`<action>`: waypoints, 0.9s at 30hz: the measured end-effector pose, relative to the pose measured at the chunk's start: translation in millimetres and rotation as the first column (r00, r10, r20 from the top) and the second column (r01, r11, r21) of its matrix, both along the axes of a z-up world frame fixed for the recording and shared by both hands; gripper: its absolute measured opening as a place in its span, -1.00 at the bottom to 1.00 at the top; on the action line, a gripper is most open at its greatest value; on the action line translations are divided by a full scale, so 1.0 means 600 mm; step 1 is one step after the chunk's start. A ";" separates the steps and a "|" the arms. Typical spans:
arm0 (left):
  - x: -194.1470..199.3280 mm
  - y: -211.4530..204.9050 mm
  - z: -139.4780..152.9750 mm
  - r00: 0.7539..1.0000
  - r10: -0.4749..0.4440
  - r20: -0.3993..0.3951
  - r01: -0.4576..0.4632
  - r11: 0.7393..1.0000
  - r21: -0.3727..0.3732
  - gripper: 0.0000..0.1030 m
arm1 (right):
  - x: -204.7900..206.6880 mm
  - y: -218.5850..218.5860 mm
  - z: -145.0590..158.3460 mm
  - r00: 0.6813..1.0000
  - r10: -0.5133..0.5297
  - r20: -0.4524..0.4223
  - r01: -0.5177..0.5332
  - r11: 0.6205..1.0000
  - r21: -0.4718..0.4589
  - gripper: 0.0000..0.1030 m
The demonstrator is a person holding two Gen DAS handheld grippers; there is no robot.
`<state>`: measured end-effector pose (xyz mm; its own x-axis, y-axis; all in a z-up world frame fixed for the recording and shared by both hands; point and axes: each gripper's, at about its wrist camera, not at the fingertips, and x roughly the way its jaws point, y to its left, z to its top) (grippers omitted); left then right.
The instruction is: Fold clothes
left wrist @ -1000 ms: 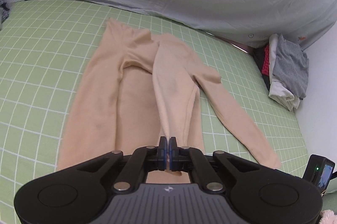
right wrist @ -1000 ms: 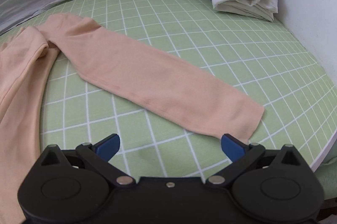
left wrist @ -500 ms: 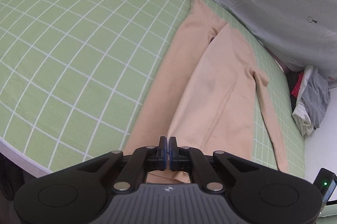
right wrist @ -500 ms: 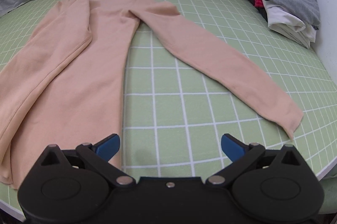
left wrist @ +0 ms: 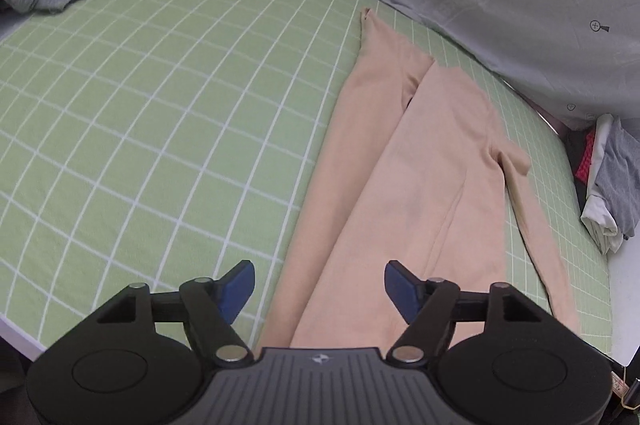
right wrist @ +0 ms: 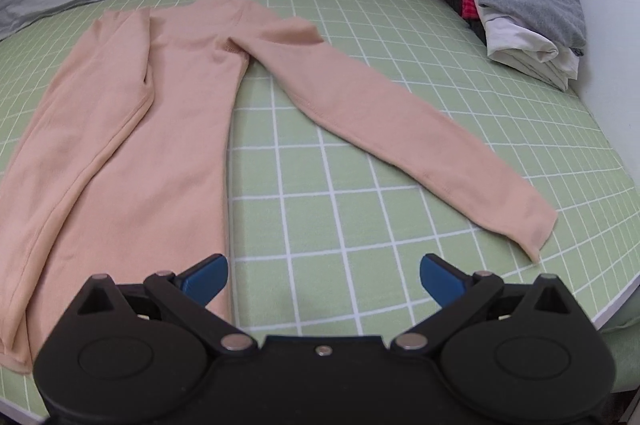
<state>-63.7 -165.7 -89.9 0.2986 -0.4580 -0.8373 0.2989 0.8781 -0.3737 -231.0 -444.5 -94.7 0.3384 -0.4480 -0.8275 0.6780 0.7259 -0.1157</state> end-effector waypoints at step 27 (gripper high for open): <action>0.164 -0.159 0.075 0.968 0.031 0.250 -0.038 0.999 0.023 0.73 | -0.083 -0.301 -0.052 0.744 -0.654 0.139 0.663 0.748 -0.029 1.00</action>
<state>34.8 -260.9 -45.1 0.5143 -0.4220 -0.7466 0.3492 0.8982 -0.2671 -281.0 -625.3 -125.9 0.0251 -0.6504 -0.7591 0.9954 0.0866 -0.0414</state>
